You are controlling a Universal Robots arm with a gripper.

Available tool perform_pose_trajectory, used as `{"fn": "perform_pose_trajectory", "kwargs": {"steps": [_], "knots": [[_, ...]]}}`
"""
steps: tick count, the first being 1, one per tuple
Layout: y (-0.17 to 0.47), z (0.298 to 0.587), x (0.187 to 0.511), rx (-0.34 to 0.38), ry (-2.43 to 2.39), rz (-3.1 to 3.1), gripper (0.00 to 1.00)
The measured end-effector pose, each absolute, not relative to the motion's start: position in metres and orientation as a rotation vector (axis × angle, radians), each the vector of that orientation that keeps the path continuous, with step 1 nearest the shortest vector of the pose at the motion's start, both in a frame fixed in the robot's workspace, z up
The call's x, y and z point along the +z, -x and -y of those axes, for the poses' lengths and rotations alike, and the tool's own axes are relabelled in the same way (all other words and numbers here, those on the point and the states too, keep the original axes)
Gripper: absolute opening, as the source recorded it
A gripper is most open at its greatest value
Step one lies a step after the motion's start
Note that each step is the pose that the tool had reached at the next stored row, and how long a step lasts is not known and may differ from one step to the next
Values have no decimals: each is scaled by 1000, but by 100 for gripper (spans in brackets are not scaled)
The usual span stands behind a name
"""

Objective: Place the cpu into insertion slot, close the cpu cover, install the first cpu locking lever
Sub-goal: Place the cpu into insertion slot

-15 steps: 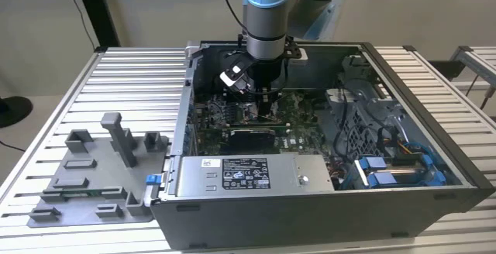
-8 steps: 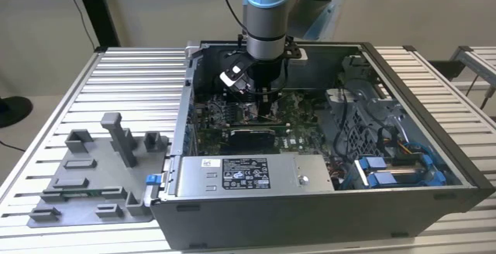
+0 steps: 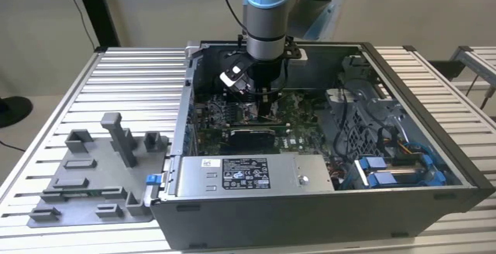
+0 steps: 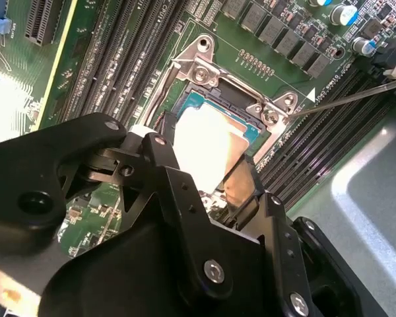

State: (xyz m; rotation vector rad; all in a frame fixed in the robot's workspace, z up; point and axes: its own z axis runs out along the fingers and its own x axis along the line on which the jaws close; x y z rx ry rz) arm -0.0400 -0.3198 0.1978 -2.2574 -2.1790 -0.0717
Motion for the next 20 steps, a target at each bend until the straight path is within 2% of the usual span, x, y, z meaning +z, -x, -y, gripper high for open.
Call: {"fn": "perform_pose_trajectory", "kwargs": {"steps": [5,20], "knots": [[40,320,202,-73,2257,2178,100],[39,320,261,-75,2256,2177,100]]}}
